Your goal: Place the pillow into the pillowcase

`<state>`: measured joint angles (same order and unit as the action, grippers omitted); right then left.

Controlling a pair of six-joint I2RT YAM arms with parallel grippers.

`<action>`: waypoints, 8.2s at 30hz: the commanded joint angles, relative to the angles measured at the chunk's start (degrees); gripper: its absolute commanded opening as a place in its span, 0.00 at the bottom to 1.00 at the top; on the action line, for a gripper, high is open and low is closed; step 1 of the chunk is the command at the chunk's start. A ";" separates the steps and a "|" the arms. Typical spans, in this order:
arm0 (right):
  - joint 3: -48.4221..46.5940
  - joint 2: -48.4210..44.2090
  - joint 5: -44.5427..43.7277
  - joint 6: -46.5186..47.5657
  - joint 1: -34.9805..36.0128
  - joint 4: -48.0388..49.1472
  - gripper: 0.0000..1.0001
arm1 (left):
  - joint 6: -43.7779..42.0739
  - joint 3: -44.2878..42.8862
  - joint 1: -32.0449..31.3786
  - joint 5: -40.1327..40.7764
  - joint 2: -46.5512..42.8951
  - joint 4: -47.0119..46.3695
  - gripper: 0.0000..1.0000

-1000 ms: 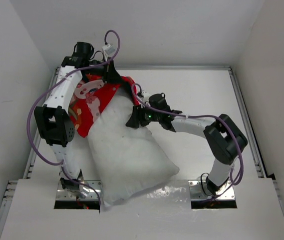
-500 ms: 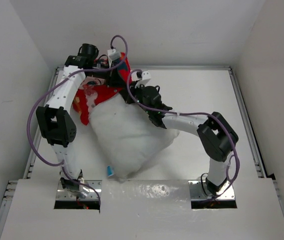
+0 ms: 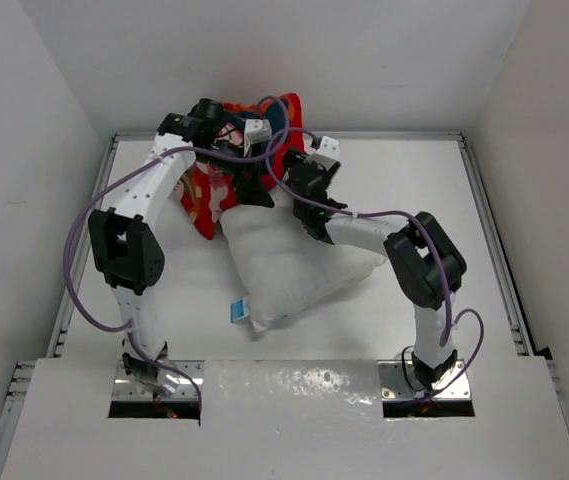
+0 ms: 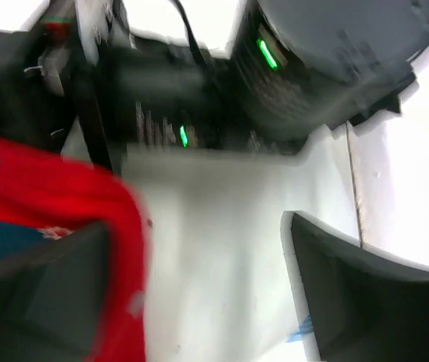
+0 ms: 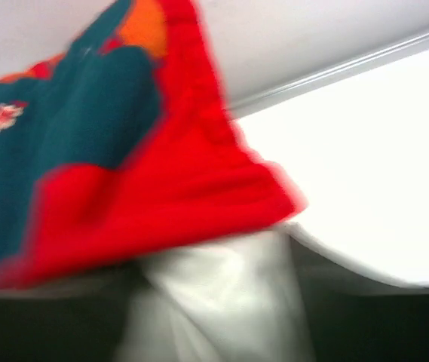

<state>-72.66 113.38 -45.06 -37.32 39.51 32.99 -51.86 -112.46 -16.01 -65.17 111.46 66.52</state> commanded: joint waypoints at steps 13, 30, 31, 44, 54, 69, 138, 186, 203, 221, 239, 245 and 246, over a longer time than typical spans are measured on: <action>-0.92 -20.82 33.73 27.83 -6.65 -43.19 0.00 | 18.39 12.33 20.84 23.04 -8.63 -8.16 0.00; -5.29 -3.46 17.21 30.99 18.68 -38.26 0.99 | 34.27 25.54 19.44 21.93 5.86 -35.21 0.97; -6.17 -1.78 13.63 30.91 18.50 -40.27 0.99 | 36.02 25.89 19.35 21.23 6.48 -37.15 0.92; -15.48 0.88 22.83 25.01 8.48 -22.22 0.00 | 26.93 22.56 19.09 -0.91 -0.68 -26.77 0.00; -31.12 6.13 0.77 34.50 8.31 2.96 0.00 | -5.18 9.29 13.56 -11.55 -4.23 9.06 0.00; -33.71 14.42 1.37 19.04 5.40 -17.88 0.00 | 5.80 -0.67 14.08 -13.79 -10.74 9.07 0.00; -24.00 -0.68 70.48 -10.95 -32.89 -20.31 0.00 | 31.73 -9.00 17.66 34.05 -4.67 -25.65 0.72; -0.11 -23.74 35.21 23.86 5.06 -45.03 0.99 | 18.20 2.87 5.91 23.23 -2.30 -11.16 0.78; 3.23 -11.78 38.01 21.86 3.38 -39.68 0.00 | 18.46 6.40 4.67 21.65 -2.29 -11.60 0.00; -6.31 -5.58 -0.66 17.96 2.86 26.01 0.00 | -1.59 -4.07 2.03 -16.21 -6.60 9.06 0.00; -11.90 -4.91 28.18 23.24 -1.89 -14.43 0.99 | 23.23 2.67 22.58 2.66 -7.65 -10.39 1.00; -14.51 -10.03 26.54 27.46 3.97 -31.82 0.00 | 31.03 14.64 25.15 18.86 -6.98 -29.61 0.00; -15.13 -9.68 24.16 28.61 5.74 -32.81 0.07 | 31.03 13.69 25.06 17.98 -5.57 -29.26 0.01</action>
<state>-84.18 105.45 -18.94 -14.35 39.83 8.14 -26.81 -98.52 11.97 -50.06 105.36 46.63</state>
